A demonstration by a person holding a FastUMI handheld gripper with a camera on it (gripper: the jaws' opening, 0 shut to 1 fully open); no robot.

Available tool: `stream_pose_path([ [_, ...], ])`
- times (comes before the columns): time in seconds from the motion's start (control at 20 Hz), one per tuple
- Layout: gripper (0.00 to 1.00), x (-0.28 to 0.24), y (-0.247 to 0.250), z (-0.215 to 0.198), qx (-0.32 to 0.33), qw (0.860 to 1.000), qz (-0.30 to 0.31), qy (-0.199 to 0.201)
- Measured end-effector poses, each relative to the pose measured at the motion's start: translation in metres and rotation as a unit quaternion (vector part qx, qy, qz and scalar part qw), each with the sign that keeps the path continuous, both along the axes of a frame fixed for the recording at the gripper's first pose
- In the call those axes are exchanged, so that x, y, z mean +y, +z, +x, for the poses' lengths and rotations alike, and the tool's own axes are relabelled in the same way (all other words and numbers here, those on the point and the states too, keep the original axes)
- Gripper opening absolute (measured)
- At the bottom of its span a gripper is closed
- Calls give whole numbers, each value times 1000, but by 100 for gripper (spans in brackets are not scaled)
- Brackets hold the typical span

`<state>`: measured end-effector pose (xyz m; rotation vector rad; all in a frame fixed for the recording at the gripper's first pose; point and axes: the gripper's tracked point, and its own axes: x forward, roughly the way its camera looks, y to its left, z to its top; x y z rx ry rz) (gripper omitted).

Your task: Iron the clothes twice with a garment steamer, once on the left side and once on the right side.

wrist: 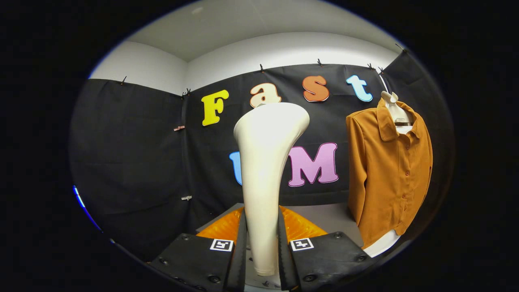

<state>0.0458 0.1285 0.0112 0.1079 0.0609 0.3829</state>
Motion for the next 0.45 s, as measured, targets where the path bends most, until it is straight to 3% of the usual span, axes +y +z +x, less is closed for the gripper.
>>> stream_pose_path([
  [0.45,36,2,0,2,0,1000,-2,3],
])
